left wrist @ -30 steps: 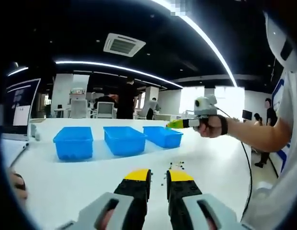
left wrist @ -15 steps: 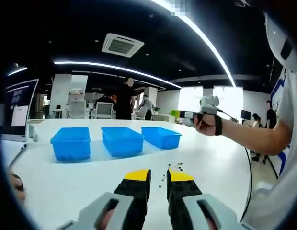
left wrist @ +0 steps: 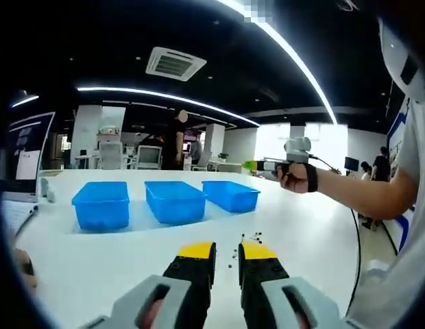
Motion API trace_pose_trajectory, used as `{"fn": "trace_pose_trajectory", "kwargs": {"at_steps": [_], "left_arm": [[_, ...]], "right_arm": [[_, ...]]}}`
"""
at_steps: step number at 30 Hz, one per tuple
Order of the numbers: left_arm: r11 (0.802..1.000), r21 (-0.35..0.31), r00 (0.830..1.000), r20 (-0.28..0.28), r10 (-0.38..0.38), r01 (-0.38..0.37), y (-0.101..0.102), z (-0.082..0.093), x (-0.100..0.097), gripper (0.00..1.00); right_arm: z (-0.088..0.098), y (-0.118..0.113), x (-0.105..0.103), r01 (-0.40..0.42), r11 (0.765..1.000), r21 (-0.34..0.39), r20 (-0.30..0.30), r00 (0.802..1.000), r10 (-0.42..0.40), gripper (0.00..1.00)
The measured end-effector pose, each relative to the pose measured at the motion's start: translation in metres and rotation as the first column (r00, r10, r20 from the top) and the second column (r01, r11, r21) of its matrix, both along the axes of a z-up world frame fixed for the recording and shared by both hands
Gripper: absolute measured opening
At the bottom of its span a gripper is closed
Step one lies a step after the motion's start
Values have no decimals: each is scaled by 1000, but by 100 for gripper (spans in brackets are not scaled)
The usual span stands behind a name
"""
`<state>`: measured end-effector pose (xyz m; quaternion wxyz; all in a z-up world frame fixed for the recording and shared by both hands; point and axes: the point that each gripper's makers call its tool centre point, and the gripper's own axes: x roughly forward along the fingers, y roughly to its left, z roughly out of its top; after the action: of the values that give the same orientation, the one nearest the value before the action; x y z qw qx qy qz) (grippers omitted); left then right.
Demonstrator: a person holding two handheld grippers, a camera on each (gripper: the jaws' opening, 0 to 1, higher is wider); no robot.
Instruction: Pick up the resistors one by one and place each resistor into its matching bin, sorting the parts by color and model until every resistor is separated into the correct bin for its type
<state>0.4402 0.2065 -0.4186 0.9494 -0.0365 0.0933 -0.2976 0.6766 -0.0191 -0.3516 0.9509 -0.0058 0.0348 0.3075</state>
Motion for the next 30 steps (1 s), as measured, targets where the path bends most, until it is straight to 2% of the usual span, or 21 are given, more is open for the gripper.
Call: {"fn": "trace_pose_trajectory", "kwargs": {"at_steps": [6, 12, 14, 15, 18, 22, 24, 25, 26, 27, 29, 30], "left_arm": [[1000, 0, 1000, -1, 4, -4, 1, -1, 2, 16], [1000, -4, 1000, -4, 6, -6, 2, -3, 3, 16], [1000, -3, 1000, -4, 8, -8, 2, -3, 3, 16], [1000, -7, 1000, -2, 8, -8, 2, -2, 3, 16], [1000, -9, 1000, -7, 8, -8, 1, -4, 4, 16], [1000, -12, 1000, -5, 7, -7, 1, -3, 4, 16], [1000, -14, 1000, -7, 10, -10, 3, -4, 4, 16], [1000, -9, 1000, -10, 11, -11, 3, -5, 4, 16], [1000, -5, 1000, -11, 13, -13, 4, -6, 4, 16], [1000, -5, 1000, -11, 15, -15, 5, -6, 3, 16], [1000, -13, 1000, -8, 17, -17, 7, -4, 2, 16], [1000, -14, 1000, -8, 18, -18, 7, -4, 2, 16]], "right_arm": [[-2, 7, -7, -36, 999, -31, -1, 999, 36, 14], [-14, 31, -25, -179, 973, -148, -25, 984, 177, 14], [-28, 51, -44, -302, 917, -263, -71, 953, 293, 14], [-32, 55, -48, -324, 901, -289, -84, 946, 314, 14], [-50, 74, -71, -429, 822, -376, -145, 903, 405, 14], [-75, 91, -101, -547, 665, -509, -233, 831, 505, 14], [-85, 98, -117, -603, 583, -544, -283, 786, 549, 14], [-91, 101, -128, -643, 529, -553, -321, 751, 577, 14], [-94, 101, -132, -659, 502, -560, -336, 734, 589, 14], [-99, 101, -138, -678, 455, -577, -359, 711, 605, 14], [-105, 101, -144, -693, 421, -585, -385, 694, 609, 14], [-108, 100, -142, -699, 414, -584, -391, 688, 611, 14]]}}
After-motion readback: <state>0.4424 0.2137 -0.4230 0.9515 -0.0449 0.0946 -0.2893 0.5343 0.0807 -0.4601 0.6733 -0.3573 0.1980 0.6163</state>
